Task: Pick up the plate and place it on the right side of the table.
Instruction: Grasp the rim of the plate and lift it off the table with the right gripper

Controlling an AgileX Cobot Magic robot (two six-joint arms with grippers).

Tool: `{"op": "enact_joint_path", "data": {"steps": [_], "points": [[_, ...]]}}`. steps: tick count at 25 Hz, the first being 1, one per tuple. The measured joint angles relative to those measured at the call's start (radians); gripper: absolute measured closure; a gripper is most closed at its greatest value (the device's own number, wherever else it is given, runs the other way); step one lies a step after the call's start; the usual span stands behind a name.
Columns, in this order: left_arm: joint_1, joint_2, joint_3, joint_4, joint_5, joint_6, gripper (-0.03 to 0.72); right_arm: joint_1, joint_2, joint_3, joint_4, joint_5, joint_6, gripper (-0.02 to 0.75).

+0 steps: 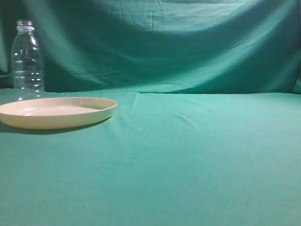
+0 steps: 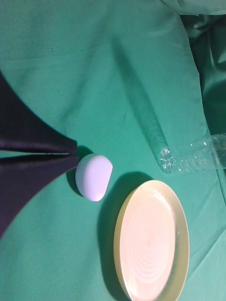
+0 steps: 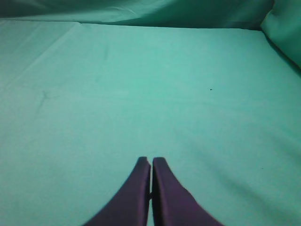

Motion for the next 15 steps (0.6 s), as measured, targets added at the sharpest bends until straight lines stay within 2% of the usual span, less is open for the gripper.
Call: {"op": "enact_joint_path", "data": {"steps": [15], "points": [[0.0, 0.0, 0.0, 0.0, 0.0, 0.0, 0.688, 0.0, 0.0, 0.0, 0.0, 0.0, 0.0, 0.738]]}}
